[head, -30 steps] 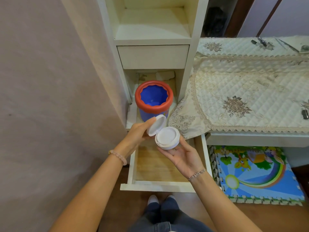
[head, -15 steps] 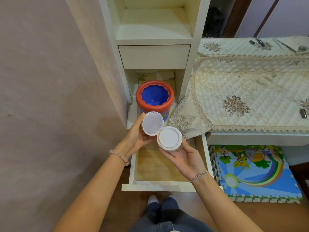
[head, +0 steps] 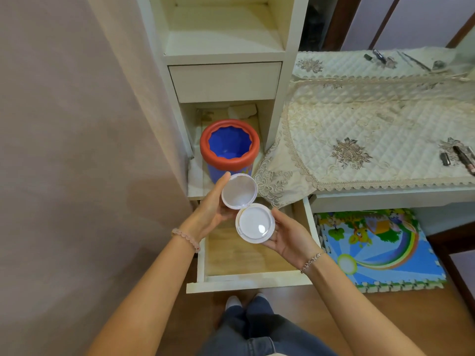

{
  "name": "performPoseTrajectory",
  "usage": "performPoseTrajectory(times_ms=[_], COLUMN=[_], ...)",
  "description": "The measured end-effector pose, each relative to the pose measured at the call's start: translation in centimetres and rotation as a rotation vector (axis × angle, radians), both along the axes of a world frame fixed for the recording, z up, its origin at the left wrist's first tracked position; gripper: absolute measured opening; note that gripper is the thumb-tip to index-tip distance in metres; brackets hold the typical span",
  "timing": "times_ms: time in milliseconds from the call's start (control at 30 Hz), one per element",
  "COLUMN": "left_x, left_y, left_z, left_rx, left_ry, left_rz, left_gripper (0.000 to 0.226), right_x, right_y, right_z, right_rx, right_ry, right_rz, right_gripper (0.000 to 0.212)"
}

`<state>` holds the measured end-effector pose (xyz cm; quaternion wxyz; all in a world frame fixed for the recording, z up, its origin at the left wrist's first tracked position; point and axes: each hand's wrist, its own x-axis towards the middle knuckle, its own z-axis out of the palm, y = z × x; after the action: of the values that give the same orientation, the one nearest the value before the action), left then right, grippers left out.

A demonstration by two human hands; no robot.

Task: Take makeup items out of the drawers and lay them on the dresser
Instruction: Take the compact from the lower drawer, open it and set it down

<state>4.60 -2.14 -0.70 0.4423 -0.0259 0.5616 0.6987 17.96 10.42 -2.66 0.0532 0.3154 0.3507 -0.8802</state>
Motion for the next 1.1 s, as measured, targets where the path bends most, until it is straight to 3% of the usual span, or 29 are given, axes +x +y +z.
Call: performPoseTrajectory(times_ms=[300,467,633,767,967,1100], left_x=[0.5,1.0,1.6,3.0,5.9,6.8], left_y=[1.0,1.6,1.5,1.4,2.8,4.3], left_z=[0.1,-0.9,-1.2,-1.3,-2.6,-2.5], left_rx=[0.025,-0.035,-0.031,-0.103,-0.194,-0.315], left_ry=[-0.003,0.039,0.122,0.321,0.754,0.879], left_rz=[-0.105,-0.176,-0.105,-0.043,-0.182,-0.204], left_gripper=[0.04,0.048,0.037,0.018,0.051,0.064], right_x=[1.1,2.0,2.7,2.9,2.5,1.9], right_y=[-0.4,-0.6,-0.4,0.0,0.3,0.4], right_z=[-0.1,-0.5,-0.9,-0.9,-0.8,-0.8], right_rx=[0.057,-0.071,-0.153,-0.163,-0.207,-0.208], right_ry=[0.005,0.027,0.043,0.074,0.141,0.166], right_rz=[-0.058,-0.211,-0.323,-0.376,-0.401,-0.381], right_gripper=[0.025,0.028,0.033,0.039,0.039,0.036])
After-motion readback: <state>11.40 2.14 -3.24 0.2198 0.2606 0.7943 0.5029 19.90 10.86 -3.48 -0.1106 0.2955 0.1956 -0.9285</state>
